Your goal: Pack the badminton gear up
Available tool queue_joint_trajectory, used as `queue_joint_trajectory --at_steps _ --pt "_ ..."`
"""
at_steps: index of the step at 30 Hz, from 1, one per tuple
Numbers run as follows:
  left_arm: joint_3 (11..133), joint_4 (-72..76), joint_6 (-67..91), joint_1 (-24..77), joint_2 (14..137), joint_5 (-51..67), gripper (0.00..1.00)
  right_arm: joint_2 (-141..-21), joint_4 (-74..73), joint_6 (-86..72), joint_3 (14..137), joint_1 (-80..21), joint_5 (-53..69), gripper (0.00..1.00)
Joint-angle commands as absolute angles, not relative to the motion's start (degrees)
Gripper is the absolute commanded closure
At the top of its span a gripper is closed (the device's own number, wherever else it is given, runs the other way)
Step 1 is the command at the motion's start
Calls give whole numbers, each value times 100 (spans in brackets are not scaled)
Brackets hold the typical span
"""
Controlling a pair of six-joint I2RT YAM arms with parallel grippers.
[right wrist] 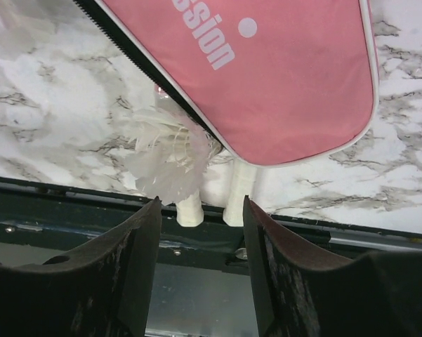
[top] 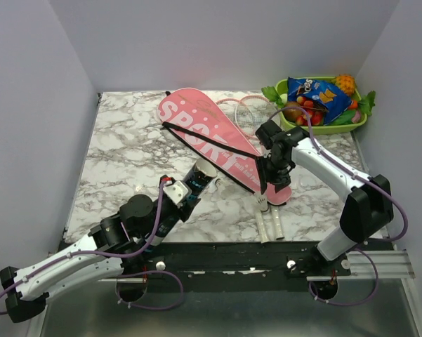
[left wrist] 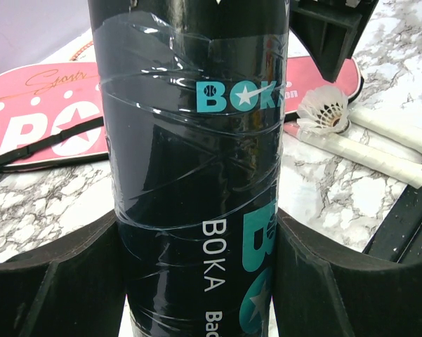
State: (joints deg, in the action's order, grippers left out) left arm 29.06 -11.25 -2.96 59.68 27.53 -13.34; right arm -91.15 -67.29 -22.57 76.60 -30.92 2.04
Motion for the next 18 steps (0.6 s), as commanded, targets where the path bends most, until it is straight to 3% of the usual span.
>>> queue_joint_trajectory --at_steps 1,13,18 --pt "2813 -1178 -123 5959 2716 -1468 100 -9254 -6531 -2434 7489 -3155 -97 41" --pt "2760 -1178 -114 5959 2707 -1433 100 -9756 -6284 -2593 7339 -3313 -237 42" --pt "2760 -1178 -114 5959 2689 -1441 100 -9861 -6275 -2602 7269 -3305 -378 49"
